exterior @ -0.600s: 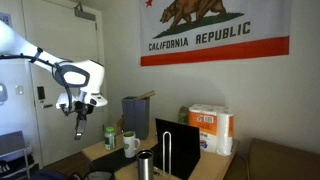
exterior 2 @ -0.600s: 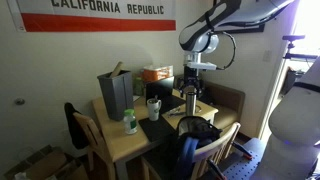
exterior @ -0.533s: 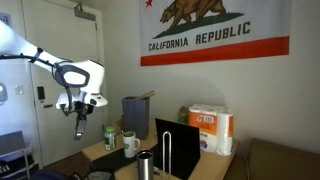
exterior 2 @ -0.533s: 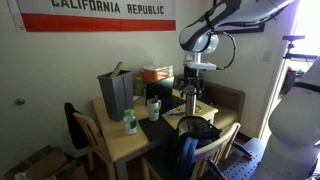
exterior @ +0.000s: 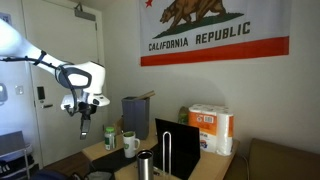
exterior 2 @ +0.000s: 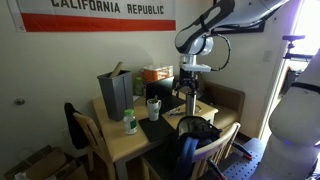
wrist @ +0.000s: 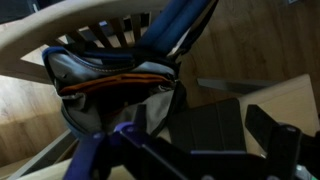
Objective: Pick the marker from the cup and put it on the table
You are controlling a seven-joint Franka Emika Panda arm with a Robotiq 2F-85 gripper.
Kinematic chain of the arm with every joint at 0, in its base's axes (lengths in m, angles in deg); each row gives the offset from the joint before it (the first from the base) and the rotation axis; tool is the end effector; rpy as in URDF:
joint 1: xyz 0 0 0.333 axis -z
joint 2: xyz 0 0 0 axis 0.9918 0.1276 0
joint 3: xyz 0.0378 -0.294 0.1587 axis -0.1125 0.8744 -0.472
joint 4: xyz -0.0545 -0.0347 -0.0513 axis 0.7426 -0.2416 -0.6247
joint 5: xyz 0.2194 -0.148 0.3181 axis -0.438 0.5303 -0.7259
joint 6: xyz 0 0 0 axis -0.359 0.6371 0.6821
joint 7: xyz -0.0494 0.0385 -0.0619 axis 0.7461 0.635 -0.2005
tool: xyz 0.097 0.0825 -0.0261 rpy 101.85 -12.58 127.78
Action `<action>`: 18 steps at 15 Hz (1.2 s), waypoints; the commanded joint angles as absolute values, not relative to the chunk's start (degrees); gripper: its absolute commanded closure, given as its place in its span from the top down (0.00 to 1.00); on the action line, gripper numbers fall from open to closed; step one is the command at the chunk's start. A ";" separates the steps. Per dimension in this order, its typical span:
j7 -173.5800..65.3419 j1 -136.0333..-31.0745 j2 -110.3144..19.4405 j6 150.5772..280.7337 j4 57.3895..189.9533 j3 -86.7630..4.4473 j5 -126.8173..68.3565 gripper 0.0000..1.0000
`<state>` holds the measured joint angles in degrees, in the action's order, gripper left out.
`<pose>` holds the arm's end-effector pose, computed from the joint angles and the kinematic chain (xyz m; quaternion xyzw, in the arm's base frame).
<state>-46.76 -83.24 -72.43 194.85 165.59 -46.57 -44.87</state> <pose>0.4663 0.0347 0.3798 -0.9819 0.1393 0.0976 0.0834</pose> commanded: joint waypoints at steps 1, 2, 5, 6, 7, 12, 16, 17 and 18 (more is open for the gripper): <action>-40.98 -84.26 -63.92 201.02 158.89 -48.98 -42.97 1.00; -39.54 -84.63 -61.33 203.32 157.03 -49.57 -41.77 1.00; -33.12 -86.32 -53.61 208.18 150.87 -50.11 -34.99 1.00; -31.31 -87.14 -51.18 209.42 148.79 -49.85 -32.77 1.00; -29.04 -88.13 -48.70 210.61 146.53 -49.40 -30.10 1.00; -23.59 -92.61 -38.63 212.68 135.68 -47.04 -24.65 1.00; -22.52 -95.20 -34.89 212.58 130.35 -45.28 -24.19 1.00; -22.46 -95.71 -34.29 212.60 129.47 -44.84 -24.11 1.00; -22.22 -96.23 -33.74 212.95 128.72 -44.46 -23.93 1.00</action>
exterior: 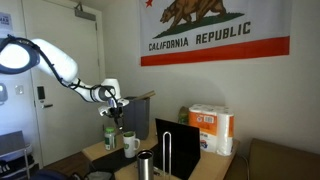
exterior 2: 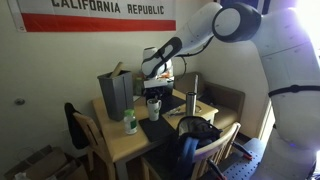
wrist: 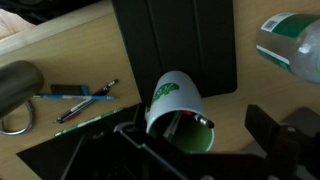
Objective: Pick the marker from the cup and put it on the table
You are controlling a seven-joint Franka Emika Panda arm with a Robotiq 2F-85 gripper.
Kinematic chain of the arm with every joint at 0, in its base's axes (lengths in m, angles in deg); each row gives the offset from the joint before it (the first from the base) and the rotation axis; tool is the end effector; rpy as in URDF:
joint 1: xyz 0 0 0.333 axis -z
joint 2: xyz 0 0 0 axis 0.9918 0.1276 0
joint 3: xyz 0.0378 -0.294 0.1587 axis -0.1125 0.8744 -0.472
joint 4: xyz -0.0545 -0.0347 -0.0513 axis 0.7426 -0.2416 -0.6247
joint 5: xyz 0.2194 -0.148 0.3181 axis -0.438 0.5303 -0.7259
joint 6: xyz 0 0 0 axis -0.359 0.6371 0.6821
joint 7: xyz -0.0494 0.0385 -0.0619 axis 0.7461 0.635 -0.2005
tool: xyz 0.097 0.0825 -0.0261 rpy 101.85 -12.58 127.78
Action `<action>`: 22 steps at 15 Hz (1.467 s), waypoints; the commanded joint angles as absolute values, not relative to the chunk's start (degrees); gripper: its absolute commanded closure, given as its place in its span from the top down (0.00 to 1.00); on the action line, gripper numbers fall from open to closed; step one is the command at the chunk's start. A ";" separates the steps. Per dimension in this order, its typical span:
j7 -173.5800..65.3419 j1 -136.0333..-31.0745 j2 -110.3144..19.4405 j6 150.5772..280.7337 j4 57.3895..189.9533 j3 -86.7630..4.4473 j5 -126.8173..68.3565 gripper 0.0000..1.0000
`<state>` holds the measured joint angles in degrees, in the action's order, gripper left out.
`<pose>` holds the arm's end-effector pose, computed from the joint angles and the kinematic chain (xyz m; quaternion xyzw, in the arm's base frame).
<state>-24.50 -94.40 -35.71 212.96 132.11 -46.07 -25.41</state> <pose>0.6785 0.1471 0.2981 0.9868 -0.1506 0.0554 0.0216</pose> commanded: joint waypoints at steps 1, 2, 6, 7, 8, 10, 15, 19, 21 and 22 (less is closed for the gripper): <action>-22.14 -96.68 -33.25 212.96 128.07 -44.04 -23.70 1.00; -22.21 -97.02 -32.74 212.68 127.36 -43.73 -23.69 1.00; -22.41 -97.81 -31.13 212.43 125.67 -43.10 -24.05 1.00; -22.32 -98.00 -30.75 212.40 125.45 -42.93 -24.01 1.00; -22.22 -98.13 -30.43 212.47 125.31 -42.78 -23.95 1.00; -22.36 -98.15 -29.92 212.39 124.99 -42.61 -24.21 1.00; -22.30 -98.41 -29.11 212.19 124.26 -42.18 -24.35 0.66; -22.10 -98.68 -28.54 211.73 123.49 -41.93 -24.23 0.34; -22.06 -98.86 -28.27 211.56 123.16 -41.83 -24.14 0.20; -21.96 -98.98 -28.16 211.50 123.04 -41.75 -24.06 0.12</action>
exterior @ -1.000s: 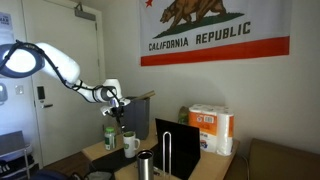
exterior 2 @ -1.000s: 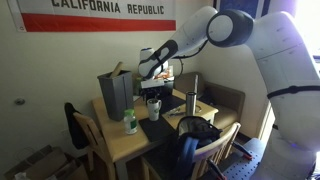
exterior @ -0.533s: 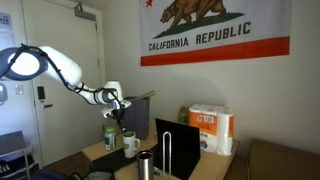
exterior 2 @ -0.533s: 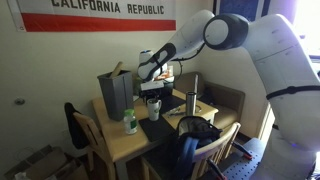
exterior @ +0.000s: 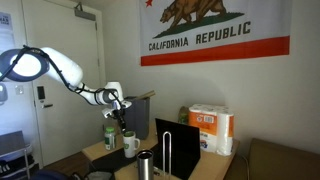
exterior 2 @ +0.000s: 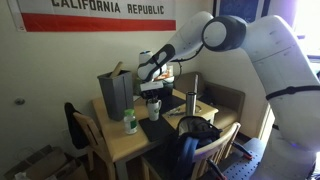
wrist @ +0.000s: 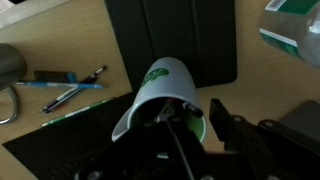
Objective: Pick the marker from the cup and put it on the table
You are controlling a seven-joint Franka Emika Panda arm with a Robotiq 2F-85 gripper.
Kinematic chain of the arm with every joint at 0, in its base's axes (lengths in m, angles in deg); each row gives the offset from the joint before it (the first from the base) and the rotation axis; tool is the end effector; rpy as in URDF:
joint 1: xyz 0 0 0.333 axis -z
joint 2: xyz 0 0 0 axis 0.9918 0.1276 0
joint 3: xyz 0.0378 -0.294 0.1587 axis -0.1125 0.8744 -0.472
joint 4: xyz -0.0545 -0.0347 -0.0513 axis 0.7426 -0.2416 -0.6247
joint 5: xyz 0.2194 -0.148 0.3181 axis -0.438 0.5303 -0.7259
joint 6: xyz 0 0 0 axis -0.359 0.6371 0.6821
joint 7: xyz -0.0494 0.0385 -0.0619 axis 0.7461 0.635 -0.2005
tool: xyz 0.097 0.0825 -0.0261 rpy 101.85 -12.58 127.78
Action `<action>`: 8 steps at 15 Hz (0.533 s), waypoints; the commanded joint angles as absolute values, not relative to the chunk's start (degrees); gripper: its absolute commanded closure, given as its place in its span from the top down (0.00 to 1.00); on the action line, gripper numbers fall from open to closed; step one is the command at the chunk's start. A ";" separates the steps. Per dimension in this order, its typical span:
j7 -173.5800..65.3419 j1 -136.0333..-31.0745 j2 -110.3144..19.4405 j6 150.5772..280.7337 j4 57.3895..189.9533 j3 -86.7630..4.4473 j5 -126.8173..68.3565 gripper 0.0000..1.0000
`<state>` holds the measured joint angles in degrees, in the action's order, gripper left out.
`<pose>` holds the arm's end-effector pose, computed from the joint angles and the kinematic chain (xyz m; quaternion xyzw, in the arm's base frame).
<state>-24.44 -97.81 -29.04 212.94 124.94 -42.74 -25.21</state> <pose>0.7085 0.1593 0.2750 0.9867 -0.1446 0.0656 0.0347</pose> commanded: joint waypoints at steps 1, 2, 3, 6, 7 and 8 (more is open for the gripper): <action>-21.90 -99.14 -28.07 211.55 122.93 -41.64 -23.95 0.06; -21.84 -99.31 -28.03 211.52 122.86 -41.50 -23.84 0.04; -21.78 -99.43 -28.03 211.51 122.83 -41.38 -23.77 0.02; -20.73 -99.53 -28.03 211.04 122.36 -41.22 -22.85 0.06; -20.43 -99.55 -28.06 211.02 122.36 -41.18 -22.68 0.06; -20.13 -99.56 -28.20 210.88 122.36 -41.19 -22.50 0.06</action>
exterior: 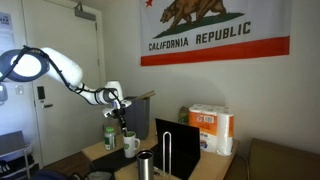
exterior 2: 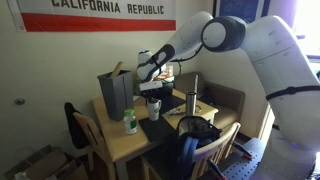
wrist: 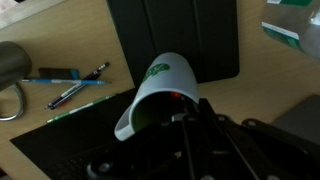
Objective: Pick the marker from the cup and put it on the table
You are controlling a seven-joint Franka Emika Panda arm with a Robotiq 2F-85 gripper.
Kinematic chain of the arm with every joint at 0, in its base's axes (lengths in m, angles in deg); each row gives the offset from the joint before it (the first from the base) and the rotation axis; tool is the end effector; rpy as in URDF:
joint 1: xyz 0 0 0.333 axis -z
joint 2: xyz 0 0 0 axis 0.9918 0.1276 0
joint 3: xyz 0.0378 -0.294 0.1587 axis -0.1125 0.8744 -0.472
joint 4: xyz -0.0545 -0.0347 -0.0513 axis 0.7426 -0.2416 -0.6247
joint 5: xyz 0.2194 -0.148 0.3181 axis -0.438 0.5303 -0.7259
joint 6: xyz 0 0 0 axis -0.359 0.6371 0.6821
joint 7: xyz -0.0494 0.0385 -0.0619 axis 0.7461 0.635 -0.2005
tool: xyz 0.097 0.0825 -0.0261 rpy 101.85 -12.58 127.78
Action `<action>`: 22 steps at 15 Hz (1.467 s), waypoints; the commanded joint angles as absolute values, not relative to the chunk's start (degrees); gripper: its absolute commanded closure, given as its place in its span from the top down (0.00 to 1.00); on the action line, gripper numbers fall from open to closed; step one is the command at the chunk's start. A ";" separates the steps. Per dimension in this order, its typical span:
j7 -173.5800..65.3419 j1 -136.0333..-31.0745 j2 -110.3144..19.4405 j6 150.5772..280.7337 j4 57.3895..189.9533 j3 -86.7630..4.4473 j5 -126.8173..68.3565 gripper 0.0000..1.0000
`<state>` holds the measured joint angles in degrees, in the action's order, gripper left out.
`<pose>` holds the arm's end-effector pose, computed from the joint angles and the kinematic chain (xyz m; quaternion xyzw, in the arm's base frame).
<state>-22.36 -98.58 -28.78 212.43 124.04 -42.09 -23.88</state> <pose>0.7115 0.1616 0.2787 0.9845 -0.1535 0.0725 0.0444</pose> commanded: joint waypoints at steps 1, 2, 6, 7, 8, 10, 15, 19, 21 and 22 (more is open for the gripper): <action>-20.18 -99.48 -28.41 210.80 122.41 -41.25 -22.54 0.06; -20.18 -99.47 -28.57 210.65 122.37 -41.22 -22.52 0.06; -19.62 -99.55 -30.51 209.41 122.51 -41.18 -22.76 0.06; -19.04 -99.73 -31.03 208.89 122.40 -41.00 -22.49 0.06; -18.34 -99.89 -31.86 208.22 122.29 -40.96 -22.21 0.06; -16.45 -100.78 -33.51 206.08 121.58 -40.38 -20.35 0.06; -14.43 -101.51 -37.23 196.57 117.37 -41.83 -16.41 0.06; -13.98 -102.19 -39.23 187.09 112.59 -43.47 -14.94 0.06; -13.89 -102.10 -39.91 182.51 110.10 -44.61 -15.73 0.06; -14.23 -101.94 -40.20 180.66 109.01 -45.28 -16.47 0.06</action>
<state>-15.52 -102.10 -39.06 186.50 111.94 -43.61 -16.37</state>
